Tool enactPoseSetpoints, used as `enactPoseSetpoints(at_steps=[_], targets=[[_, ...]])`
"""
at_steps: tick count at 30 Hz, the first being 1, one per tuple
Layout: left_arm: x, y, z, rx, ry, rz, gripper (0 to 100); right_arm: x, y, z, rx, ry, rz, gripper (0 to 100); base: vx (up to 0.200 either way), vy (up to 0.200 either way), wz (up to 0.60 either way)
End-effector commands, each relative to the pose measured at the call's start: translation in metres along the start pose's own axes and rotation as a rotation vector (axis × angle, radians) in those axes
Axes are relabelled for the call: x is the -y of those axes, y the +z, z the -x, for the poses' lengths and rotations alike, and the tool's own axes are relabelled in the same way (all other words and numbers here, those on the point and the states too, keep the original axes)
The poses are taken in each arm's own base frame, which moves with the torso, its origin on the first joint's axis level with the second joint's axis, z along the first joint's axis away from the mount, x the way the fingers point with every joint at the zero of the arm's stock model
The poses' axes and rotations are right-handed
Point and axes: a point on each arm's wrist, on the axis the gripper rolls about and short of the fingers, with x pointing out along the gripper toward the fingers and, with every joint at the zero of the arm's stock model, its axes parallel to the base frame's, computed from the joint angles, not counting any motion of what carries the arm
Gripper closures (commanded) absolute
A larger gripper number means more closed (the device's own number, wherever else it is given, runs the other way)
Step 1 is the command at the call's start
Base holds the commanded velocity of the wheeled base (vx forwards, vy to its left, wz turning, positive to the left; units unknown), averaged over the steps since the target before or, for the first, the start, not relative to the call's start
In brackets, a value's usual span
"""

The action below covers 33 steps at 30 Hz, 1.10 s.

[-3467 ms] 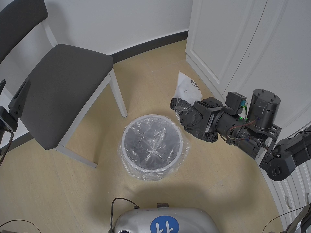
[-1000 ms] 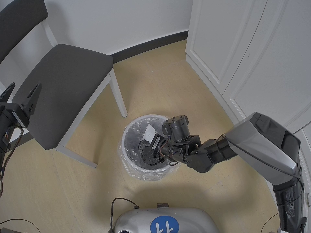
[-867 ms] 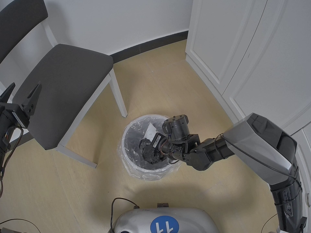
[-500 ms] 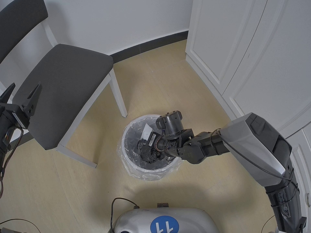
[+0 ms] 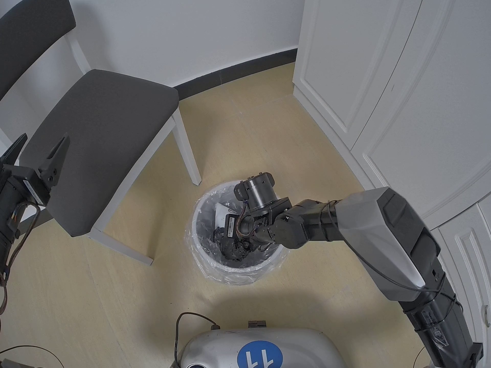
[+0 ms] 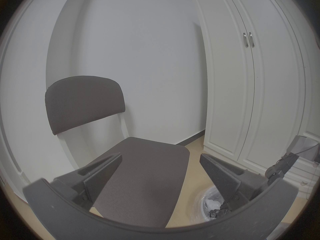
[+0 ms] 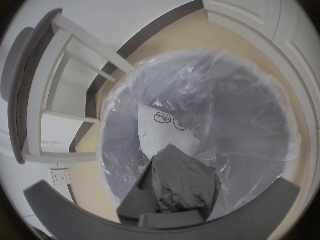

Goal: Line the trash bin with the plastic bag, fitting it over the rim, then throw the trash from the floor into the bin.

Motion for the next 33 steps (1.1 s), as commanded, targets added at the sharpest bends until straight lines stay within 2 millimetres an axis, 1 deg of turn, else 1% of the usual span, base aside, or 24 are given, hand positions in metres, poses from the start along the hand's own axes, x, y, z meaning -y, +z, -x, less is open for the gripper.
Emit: enactPoseSetpoints(at_steps=[1, 7, 12, 20, 28, 30, 31, 33], targets=[[0.0003, -0.0014, -0.0005, -0.006, -0.001, -0.001, 0, 0.0048, -0.0126, -0.0128, -0.030, -0.008, 0.017, 100, 0.000, 0.000, 0.00], [0.0000, -0.0001, 0.0006, 0.000, 0.000, 0.000, 0, 0.0039, -0.0126, -0.0148, -0.006, -0.004, 0.053, 100, 0.000, 0.000, 0.00], [-0.0001, -0.0002, 0.0010, 0.000, 0.000, 0.002, 0, 0.0001, -0.0105, -0.0115, 0.002, 0.002, 0.055, 100, 0.000, 0.000, 0.00], [0.0004, -0.0022, -0.0001, -0.009, -0.001, 0.000, 0, 0.0010, -0.0101, -0.0103, 0.027, -0.067, 0.124, 100, 0.000, 0.000, 0.00], [0.0001, -0.0012, 0.0007, -0.005, 0.000, 0.000, 0, 0.0002, -0.0106, -0.0113, 0.035, -0.063, 0.133, 100, 0.000, 0.000, 0.00], [0.0001, -0.0012, 0.0007, -0.005, 0.000, 0.000, 0, -0.0020, -0.0133, -0.0120, 0.031, -0.058, 0.139, 100, 0.000, 0.000, 0.00], [0.0001, -0.0012, 0.0007, -0.005, 0.000, 0.000, 0, -0.0020, -0.0133, -0.0120, 0.032, -0.059, 0.139, 0, 0.000, 0.000, 0.00], [0.0003, -0.0019, 0.0002, -0.008, -0.001, -0.001, 0, -0.0041, -0.0146, -0.0118, 0.031, -0.056, 0.143, 0, 0.000, 0.000, 0.00]])
